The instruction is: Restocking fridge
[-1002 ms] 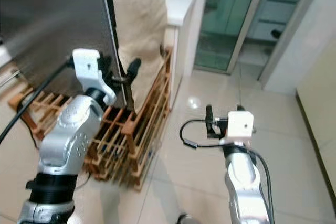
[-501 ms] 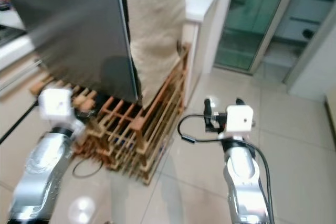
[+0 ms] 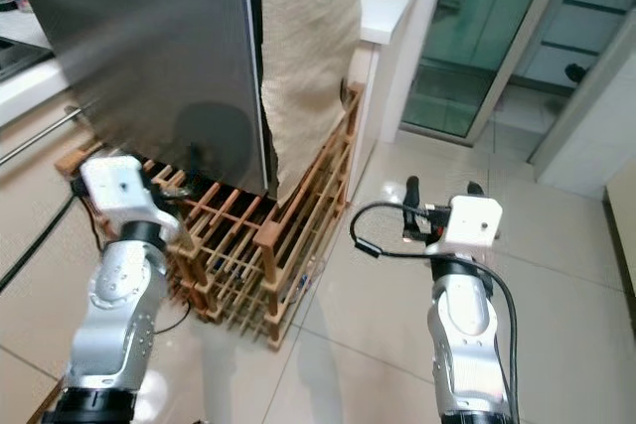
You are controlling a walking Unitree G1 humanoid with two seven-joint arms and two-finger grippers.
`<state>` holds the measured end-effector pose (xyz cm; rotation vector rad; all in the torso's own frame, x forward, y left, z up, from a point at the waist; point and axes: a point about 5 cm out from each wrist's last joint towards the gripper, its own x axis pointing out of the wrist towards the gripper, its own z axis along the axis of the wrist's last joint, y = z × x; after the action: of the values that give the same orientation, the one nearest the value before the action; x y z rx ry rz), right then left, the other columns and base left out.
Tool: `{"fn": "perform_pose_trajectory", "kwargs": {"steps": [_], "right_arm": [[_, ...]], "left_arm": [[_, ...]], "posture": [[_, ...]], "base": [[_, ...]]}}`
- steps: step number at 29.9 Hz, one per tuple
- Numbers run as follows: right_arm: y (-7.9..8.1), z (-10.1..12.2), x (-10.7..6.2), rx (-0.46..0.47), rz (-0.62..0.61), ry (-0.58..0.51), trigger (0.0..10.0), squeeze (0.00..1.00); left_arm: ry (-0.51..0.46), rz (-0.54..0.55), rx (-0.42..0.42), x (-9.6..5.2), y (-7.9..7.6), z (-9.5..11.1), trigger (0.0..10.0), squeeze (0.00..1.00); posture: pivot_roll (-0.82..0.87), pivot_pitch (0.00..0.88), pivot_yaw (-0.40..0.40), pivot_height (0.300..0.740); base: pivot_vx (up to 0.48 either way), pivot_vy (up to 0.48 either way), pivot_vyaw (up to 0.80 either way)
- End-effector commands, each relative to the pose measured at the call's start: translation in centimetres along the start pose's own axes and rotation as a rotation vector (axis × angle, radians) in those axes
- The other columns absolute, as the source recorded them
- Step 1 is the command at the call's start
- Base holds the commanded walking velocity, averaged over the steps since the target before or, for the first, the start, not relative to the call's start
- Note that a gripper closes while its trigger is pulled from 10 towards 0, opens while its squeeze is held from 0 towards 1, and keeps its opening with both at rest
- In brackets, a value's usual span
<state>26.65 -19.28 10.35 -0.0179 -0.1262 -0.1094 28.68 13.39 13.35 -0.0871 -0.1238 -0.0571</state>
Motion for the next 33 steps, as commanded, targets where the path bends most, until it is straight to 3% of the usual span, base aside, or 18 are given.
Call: {"fn": "perform_pose_trajectory", "kwargs": {"steps": [1, 9, 16, 22, 26, 33], "right_arm": [[0.3, 0.3, 0.1, -0.017, 0.025, -0.020, 10.0, 0.00], [0.7, 0.2, 0.5, -0.017, 0.044, -0.015, 10.0, 0.00], [0.7, 0.1, 0.4, -0.024, 0.056, -0.011, 10.0, 0.00], [0.7, 0.0, 0.6, -0.030, 0.069, -0.004, 10.0, 0.00], [0.7, 0.0, 0.5, -0.034, 0.074, -0.002, 10.0, 0.00], [0.7, 0.0, 0.4, -0.043, 0.088, -0.004, 10.0, 0.00]], "left_arm": [[-0.016, -0.034, -0.001, 0.3, -0.4, 0.4, 10.0, 0.00], [-0.043, -0.063, -0.048, 1.6, -1.2, 1.4, 10.0, 0.00], [-0.063, -0.073, -0.079, 1.8, -1.7, 2.2, 10.0, 0.00], [-0.074, -0.031, -0.054, 3.3, -1.3, 3.0, 10.0, 0.00], [-0.108, 0.016, -0.049, 4.4, -0.2, 4.3, 10.0, 0.00], [-0.151, 0.002, -0.048, 4.4, -0.1, 5.6, 10.0, 0.00]], "posture": [[-0.14, 0.000, -0.014, 0.740], [-0.14, 0.000, -0.010, 0.740], [-0.14, 0.000, -0.011, 0.740], [-0.14, 0.000, -0.017, 0.740], [-0.15, 0.000, -0.019, 0.740], [-0.14, 0.000, -0.021, 0.740]], "base": [[0.000, 0.000, 0.00], [0.159, -0.177, 0.00], [0.349, -0.324, 0.00], [0.280, 0.000, 0.00], [0.000, 0.000, 0.00], [0.000, 0.000, 0.00]]}}
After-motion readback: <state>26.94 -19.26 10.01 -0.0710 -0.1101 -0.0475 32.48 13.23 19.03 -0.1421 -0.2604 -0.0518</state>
